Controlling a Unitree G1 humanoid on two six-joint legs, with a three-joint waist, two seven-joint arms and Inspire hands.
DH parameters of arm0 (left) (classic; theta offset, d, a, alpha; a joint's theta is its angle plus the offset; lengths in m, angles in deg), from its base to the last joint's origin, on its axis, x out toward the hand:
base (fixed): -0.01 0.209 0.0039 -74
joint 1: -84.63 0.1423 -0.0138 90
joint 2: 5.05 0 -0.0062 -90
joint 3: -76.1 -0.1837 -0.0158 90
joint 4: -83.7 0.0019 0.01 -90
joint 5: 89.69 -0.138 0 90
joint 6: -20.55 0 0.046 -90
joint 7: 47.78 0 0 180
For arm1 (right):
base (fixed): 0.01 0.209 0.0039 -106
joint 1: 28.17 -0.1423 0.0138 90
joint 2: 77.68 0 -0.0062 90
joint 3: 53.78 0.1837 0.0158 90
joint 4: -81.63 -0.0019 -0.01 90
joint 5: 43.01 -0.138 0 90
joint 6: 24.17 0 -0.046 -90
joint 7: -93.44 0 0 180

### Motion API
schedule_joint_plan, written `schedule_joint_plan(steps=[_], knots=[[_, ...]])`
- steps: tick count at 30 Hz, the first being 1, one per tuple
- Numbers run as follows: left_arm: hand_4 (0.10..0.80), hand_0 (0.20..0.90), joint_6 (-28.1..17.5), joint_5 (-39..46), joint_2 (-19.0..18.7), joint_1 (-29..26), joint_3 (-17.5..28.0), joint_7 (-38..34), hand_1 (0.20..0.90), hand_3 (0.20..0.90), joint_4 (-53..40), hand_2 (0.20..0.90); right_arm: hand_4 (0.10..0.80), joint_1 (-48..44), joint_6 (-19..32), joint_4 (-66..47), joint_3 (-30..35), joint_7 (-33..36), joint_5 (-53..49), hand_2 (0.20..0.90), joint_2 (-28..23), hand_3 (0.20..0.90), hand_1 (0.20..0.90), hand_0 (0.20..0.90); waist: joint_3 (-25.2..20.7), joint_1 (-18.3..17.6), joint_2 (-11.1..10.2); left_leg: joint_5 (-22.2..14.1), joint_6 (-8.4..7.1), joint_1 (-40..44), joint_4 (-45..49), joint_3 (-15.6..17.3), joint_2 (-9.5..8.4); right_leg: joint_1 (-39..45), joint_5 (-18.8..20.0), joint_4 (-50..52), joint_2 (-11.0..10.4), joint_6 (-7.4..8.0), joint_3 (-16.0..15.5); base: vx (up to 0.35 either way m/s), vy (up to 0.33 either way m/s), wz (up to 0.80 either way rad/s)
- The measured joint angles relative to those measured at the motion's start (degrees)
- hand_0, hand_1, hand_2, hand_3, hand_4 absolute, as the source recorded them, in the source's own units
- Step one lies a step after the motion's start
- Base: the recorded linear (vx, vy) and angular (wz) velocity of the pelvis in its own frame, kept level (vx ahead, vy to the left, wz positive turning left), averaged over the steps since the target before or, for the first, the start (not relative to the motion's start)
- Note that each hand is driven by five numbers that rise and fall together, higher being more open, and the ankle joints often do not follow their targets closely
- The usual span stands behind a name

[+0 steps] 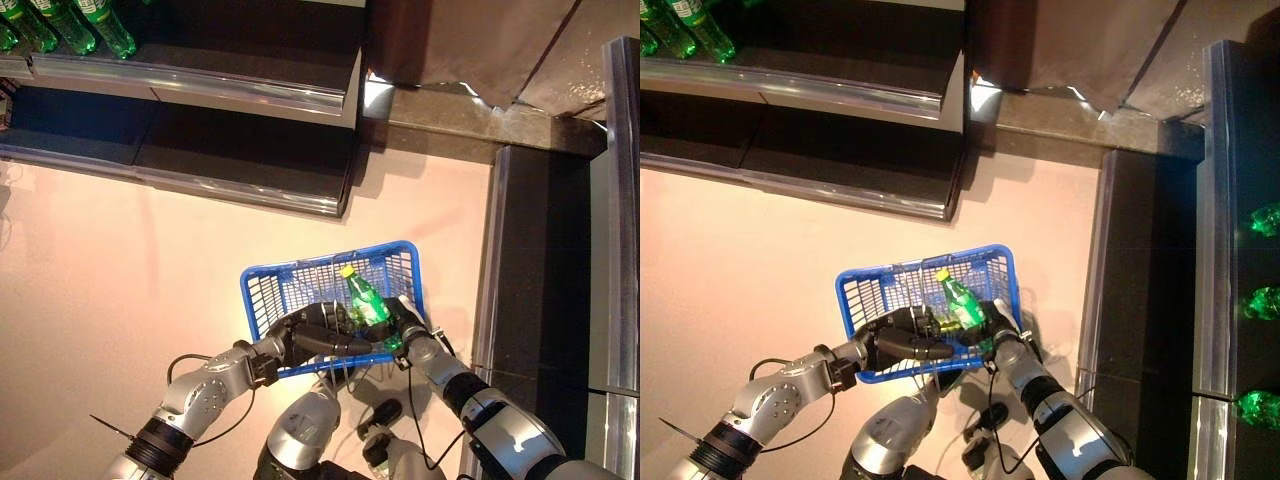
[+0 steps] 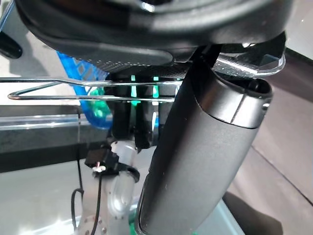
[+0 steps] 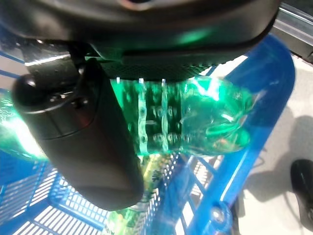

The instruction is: Pick up the drink and place into the basket.

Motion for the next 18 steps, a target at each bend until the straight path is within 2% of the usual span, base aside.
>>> schedule_joint_plan(steps=[8, 18], knots=[[0.1, 0.3, 0.27, -0.55, -0.04, -0.53, -1.64, -0.5, 0.3, 0.2, 0.92, 0.3, 0.8, -2.99, 1.11, -0.3, 0.59, 0.38, 0.5, 0.9, -0.29, 0.9, 0.9, 0.9, -0.14, -0.84, 0.0, 0.03, 0.02, -0.68, 0.02, 0.43, 0.12, -0.85, -0.01, 0.09, 0.02, -0.06, 0.24, -0.041, 0.031, -0.01], [0.1, 0.3, 0.26, -0.53, -0.11, -0.67, -1.68, -0.37, 0.3, 0.2, 0.8, 0.3, 0.8, -3.64, 1.3, -0.92, 0.87, 0.4, -0.25, 0.9, -0.68, 0.9, 0.9, 0.9, -0.2, -3.07, -0.1, 0.04, 0.04, -0.71, -0.23, 3.54, 0.67, -1.79, 0.98, -0.3, 0.32, -0.16, 3.18, -0.044, 0.008, -0.14]])
